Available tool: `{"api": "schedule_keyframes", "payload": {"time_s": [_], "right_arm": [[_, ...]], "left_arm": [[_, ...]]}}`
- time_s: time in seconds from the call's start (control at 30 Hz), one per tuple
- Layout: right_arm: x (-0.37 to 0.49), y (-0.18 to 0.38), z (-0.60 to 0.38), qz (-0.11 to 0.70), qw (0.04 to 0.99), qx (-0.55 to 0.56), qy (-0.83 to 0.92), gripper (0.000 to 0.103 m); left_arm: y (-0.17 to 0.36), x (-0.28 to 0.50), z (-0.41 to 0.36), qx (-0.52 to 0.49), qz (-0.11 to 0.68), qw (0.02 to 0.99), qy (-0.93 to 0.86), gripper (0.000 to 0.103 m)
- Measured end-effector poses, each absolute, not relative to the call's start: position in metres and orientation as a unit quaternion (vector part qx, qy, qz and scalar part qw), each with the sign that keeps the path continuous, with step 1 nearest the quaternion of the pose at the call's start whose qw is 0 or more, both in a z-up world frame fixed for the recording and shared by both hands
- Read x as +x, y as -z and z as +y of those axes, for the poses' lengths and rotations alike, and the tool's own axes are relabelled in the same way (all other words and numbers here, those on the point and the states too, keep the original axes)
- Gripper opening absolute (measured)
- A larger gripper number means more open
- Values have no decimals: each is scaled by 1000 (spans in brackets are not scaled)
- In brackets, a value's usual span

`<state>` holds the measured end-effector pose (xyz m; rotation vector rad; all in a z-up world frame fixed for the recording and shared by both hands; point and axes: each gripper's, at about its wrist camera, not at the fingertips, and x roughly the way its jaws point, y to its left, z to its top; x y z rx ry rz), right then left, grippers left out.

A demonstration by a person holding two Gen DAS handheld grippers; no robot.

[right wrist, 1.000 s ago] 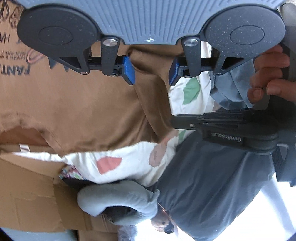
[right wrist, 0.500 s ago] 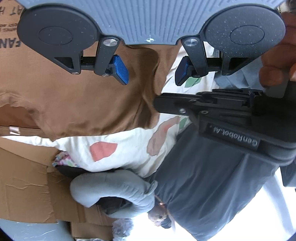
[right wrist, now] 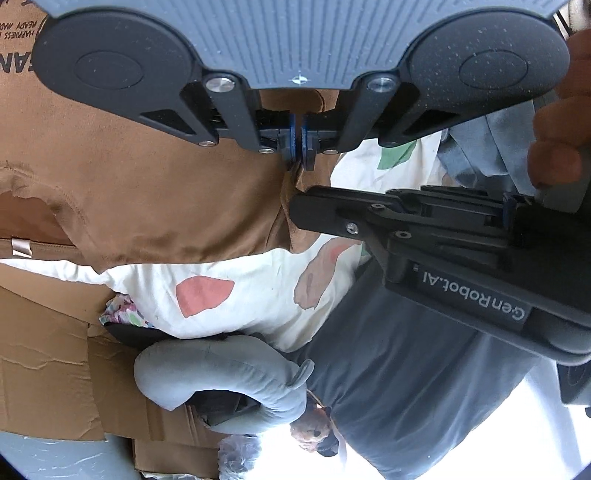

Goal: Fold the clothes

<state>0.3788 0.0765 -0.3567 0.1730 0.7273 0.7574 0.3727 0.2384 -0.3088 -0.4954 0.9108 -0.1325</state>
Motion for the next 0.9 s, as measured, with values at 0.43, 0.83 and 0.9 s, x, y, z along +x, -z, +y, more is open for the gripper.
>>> {"api": "schedule_keyframes", "payload": {"time_s": [0.43,0.83,0.9], "right_arm": [[395,363,54,374,857,132,-328,1],[409,375,21,420,838,197,-287,1],[410,375,15,429,832,215,-279,1]], "left_arm": [[309,406,271,-163,408,898,-8,34],[339,472,269,-109,452,885,-5,44],[345,483,267,-102,462,881,-3,44]]}}
